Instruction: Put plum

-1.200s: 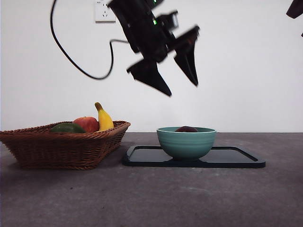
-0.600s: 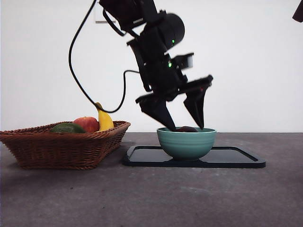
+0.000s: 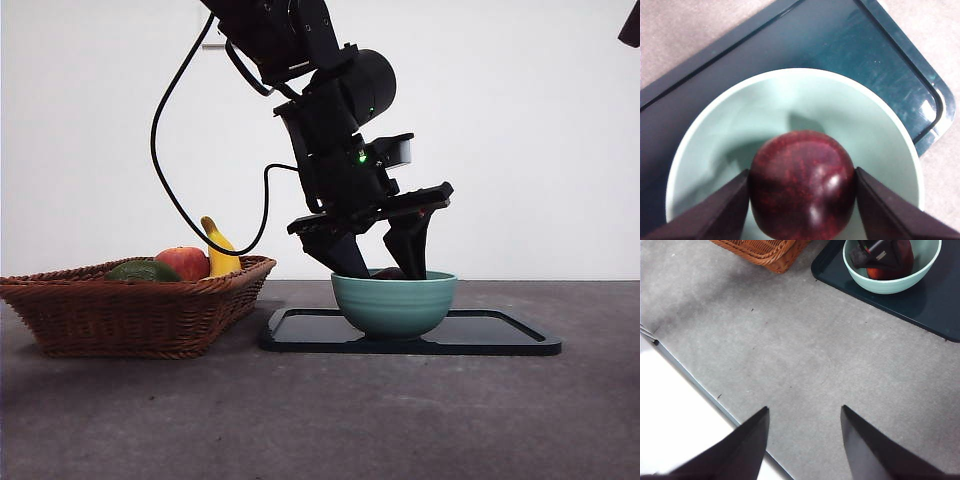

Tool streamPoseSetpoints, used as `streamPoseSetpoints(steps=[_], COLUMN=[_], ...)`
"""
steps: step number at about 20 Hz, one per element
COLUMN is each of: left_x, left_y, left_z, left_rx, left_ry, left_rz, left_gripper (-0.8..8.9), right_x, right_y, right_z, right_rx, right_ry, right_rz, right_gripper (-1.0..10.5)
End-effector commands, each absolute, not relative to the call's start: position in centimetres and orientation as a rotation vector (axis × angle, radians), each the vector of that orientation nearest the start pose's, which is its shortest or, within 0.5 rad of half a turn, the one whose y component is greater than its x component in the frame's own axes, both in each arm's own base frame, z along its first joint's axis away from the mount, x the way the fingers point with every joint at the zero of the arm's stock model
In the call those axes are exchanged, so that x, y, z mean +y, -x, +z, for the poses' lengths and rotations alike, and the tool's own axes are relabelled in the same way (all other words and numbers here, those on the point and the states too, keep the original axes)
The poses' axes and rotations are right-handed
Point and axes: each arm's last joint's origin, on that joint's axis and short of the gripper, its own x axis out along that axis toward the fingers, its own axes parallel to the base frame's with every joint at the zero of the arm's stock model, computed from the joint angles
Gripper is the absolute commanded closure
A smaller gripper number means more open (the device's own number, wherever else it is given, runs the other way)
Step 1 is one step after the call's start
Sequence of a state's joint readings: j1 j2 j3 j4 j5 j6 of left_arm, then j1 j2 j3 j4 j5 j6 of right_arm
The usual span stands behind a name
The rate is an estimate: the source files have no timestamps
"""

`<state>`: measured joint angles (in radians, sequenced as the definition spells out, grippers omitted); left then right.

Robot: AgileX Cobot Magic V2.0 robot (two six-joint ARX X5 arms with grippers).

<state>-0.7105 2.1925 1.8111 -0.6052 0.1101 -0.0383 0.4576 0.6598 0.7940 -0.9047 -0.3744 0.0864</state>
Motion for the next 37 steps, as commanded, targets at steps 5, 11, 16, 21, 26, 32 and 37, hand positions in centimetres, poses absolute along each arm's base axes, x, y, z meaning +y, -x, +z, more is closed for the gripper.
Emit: streamPoseSetpoints(steps=[5, 11, 16, 21, 26, 32, 37], left_x=[-31.9, -29.5, -23.9, -17.8, -13.4, -11.0, -9.8], left_y=[-35.8, -34.2, -31.2, -28.7, -26.8, -25.3, -25.1], left_z=[21.2, 30.1, 38.7, 43.2, 44.6, 41.4, 36.2], left_rx=[0.950, 0.753, 0.602, 0.570, 0.623, 0.682, 0.678], left_ry=[-0.274, -0.203, -0.137, -0.098, -0.080, -0.067, -0.054], left_rz=[-0.754, -0.766, -0.725, -0.632, -0.545, -0.502, -0.467], left_gripper=[5.70, 5.69, 5.70, 5.69, 5.69, 5.69, 5.70], right_x=[6.1, 6.1, 6.1, 6.1, 6.1, 6.1, 6.1], right_y=[-9.8, -9.8, -9.9, -9.9, -9.9, -9.9, -9.9], right_z=[29.3, 29.3, 29.3, 29.3, 29.3, 29.3, 29.3], right_rx=[0.824, 0.823, 0.817, 0.813, 0.808, 0.804, 0.805], right_ry=[-0.053, -0.052, -0.049, -0.046, -0.034, -0.024, -0.025], right_rz=[0.761, 0.761, 0.763, 0.765, 0.766, 0.763, 0.763], right_gripper=[7.2, 7.2, 7.2, 7.2, 7.2, 7.2, 7.2])
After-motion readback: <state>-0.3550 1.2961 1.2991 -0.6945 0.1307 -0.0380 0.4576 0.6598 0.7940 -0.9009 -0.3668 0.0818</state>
